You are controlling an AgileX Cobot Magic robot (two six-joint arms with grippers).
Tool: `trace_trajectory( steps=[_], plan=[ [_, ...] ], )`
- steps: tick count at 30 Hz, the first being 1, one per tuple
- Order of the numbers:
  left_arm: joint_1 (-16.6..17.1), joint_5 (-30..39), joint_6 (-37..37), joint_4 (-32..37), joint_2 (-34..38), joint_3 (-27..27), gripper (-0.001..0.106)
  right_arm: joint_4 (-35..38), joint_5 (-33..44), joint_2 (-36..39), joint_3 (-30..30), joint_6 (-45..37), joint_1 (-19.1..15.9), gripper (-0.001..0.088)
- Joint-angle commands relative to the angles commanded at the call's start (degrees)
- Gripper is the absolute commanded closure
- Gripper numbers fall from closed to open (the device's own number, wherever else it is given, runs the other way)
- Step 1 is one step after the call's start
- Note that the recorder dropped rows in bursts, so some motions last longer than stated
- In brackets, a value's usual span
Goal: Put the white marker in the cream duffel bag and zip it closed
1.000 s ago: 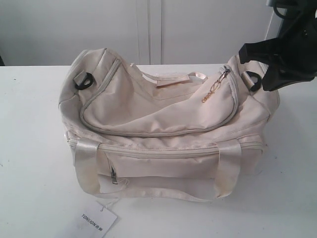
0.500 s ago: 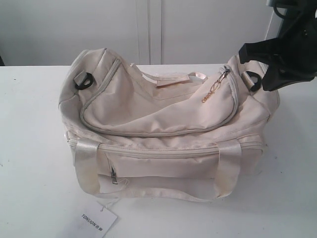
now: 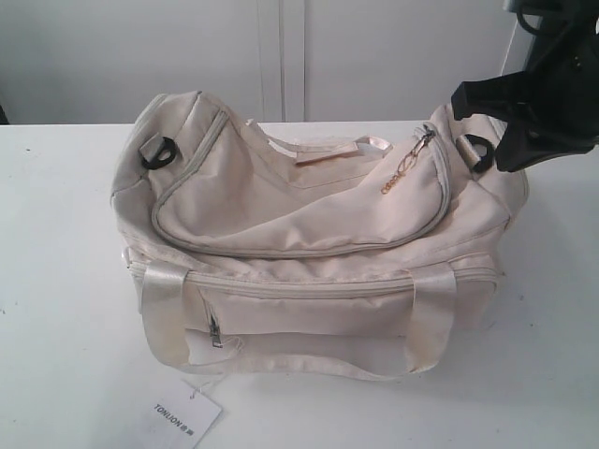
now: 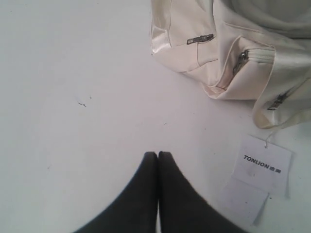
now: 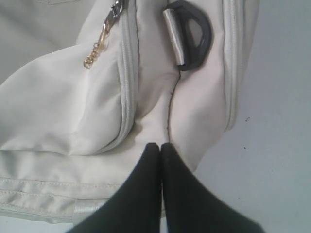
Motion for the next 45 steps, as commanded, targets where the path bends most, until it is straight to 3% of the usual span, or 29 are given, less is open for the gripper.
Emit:
trace_trajectory(
  steps=[6, 12, 19, 45],
  plan=[
    [-0.1, -6.5, 0.0, 0.0, -7.3, 9.3, 0.105, 0.0, 0.0, 0.0, 0.0, 0.0, 0.0, 0.0868],
    [-2.3, -6.8, 0.9, 0.6, -15.5, 15.3, 0.105, 0.0, 0.0, 0.0, 0.0, 0.0, 0.0, 0.0868],
    [-3.0, -12.5, 1.8, 0.7, -15.9, 20.0, 0.105, 0.0, -0.1, 0.0, 0.0, 0.0, 0.0, 0.0868],
    [-3.0, -14.7, 2.5, 3.4, -15.9, 21.5, 0.105, 0.0, -0.4, 0.0, 0.0, 0.0, 0.0, 0.0868]
  ],
)
